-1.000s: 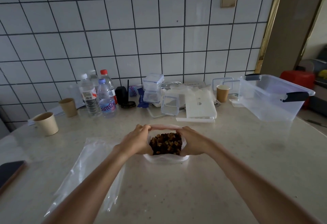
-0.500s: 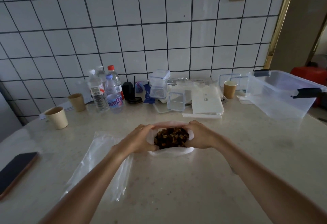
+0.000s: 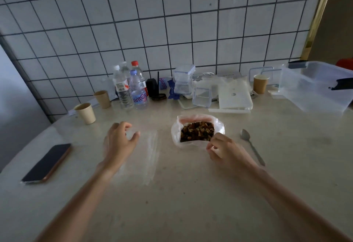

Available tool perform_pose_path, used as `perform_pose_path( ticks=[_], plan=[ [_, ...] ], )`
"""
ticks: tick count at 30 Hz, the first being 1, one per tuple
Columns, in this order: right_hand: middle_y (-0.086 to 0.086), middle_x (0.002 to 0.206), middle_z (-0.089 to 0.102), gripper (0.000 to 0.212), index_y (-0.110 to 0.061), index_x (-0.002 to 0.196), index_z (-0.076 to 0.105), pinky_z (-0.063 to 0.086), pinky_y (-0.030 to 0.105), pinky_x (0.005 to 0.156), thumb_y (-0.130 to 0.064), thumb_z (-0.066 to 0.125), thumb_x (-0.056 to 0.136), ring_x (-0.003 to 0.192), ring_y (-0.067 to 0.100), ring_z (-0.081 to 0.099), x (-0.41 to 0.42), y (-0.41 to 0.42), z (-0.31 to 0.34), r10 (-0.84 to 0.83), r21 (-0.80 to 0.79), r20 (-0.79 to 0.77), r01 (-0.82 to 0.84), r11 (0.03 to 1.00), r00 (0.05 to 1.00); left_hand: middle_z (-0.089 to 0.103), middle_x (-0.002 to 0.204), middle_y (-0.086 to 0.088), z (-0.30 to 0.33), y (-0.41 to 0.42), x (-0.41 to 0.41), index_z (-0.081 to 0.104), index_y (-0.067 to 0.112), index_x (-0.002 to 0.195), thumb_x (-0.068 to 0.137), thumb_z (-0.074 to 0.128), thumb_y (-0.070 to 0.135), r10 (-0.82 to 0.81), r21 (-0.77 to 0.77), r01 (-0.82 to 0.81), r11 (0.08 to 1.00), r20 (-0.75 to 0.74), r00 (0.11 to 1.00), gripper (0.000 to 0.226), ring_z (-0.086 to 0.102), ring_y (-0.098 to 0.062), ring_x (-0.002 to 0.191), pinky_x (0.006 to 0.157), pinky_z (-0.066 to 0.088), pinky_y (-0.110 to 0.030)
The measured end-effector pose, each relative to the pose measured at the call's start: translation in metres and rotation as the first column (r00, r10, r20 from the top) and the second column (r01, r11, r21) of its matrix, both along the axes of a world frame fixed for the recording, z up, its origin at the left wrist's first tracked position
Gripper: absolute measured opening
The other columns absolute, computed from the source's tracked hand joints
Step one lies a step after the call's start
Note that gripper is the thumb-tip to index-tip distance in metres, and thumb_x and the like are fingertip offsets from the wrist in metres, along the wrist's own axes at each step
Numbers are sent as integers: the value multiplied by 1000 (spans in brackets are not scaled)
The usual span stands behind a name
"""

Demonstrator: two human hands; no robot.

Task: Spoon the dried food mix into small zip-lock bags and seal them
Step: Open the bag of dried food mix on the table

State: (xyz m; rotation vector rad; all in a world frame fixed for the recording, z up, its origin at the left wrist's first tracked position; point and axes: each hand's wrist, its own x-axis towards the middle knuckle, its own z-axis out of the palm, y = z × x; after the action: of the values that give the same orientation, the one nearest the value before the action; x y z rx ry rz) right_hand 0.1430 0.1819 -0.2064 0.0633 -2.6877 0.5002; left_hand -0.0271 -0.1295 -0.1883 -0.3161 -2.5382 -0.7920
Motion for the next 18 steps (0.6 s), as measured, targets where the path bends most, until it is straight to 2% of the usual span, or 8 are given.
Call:
perform_pose_path(
  ticks=[2, 3, 5, 7, 10, 15, 18],
  plan=[
    [-12, 105, 50, 16, -22, 93, 69, 31, 8, 60, -26, 55, 101, 83, 5, 56, 2, -3, -9, 56, 42, 18, -57, 998, 998, 62, 122, -12, -4, -12, 1, 64, 13, 124, 90, 71, 55, 144, -116, -133, 984, 98, 985, 54, 59, -35, 117, 96, 48, -46],
    [-10, 104, 49, 17, -21, 91, 68, 34, 10, 64, -25, 55, 101, 83, 7, 54, 3, -4, -13, 64, 59, 3, -64, 996, 998, 62, 125, -13, -6, -16, 2, 64, 12, 125, 90, 69, 59, 179, -152, -157, 976, 141, 974, 59, 57, -36, 121, 99, 46, -46],
    [-8, 100, 50, 15, -20, 88, 68, 43, 23, 69, -24, 57, 99, 84, 12, 55, 3, -4, -17, 51, 73, -39, -48, 996, 998, 64, 125, -13, -14, -23, 4, 66, 13, 125, 91, 68, 57, 196, -163, -165, 973, 193, 961, 56, 57, -35, 123, 100, 45, -43],
    [-7, 96, 52, 12, -21, 88, 68, 50, 32, 71, -22, 60, 96, 85, 14, 56, 2, -5, -19, 36, 72, -54, -32, 997, 998, 68, 118, -10, -23, -28, 8, 71, 15, 119, 94, 69, 48, 173, -119, -154, 981, 168, 970, 42, 61, -34, 117, 97, 47, -41],
    [-8, 94, 53, 10, -22, 89, 69, 53, 35, 74, -22, 61, 95, 85, 13, 55, 2, -5, -19, 23, 64, -47, -20, 998, 999, 72, 104, -10, -30, -32, 13, 77, 17, 105, 97, 69, 33, 145, -16, -144, 989, 69, 987, 20, 66, -34, 102, 86, 52, -42],
    [-9, 95, 55, 11, -22, 90, 69, 54, 35, 74, -23, 60, 97, 86, 13, 57, 2, -6, -19, 1, 49, -24, 0, 999, 1000, 75, 100, -8, -21, -36, 19, 79, 17, 103, 99, 67, 32, 213, 143, -211, 967, 2, 977, 20, 69, -31, 96, 85, 53, -44],
    [-8, 95, 55, 12, -22, 90, 69, 51, 32, 71, -23, 59, 98, 86, 14, 58, 3, -6, -18, 4, 49, -19, -3, 999, 1000, 76, 96, -7, -10, -40, 22, 79, 15, 103, 100, 66, 34, 183, 261, -160, 952, -68, 981, 24, 70, -25, 91, 78, 54, -38]
  ],
)
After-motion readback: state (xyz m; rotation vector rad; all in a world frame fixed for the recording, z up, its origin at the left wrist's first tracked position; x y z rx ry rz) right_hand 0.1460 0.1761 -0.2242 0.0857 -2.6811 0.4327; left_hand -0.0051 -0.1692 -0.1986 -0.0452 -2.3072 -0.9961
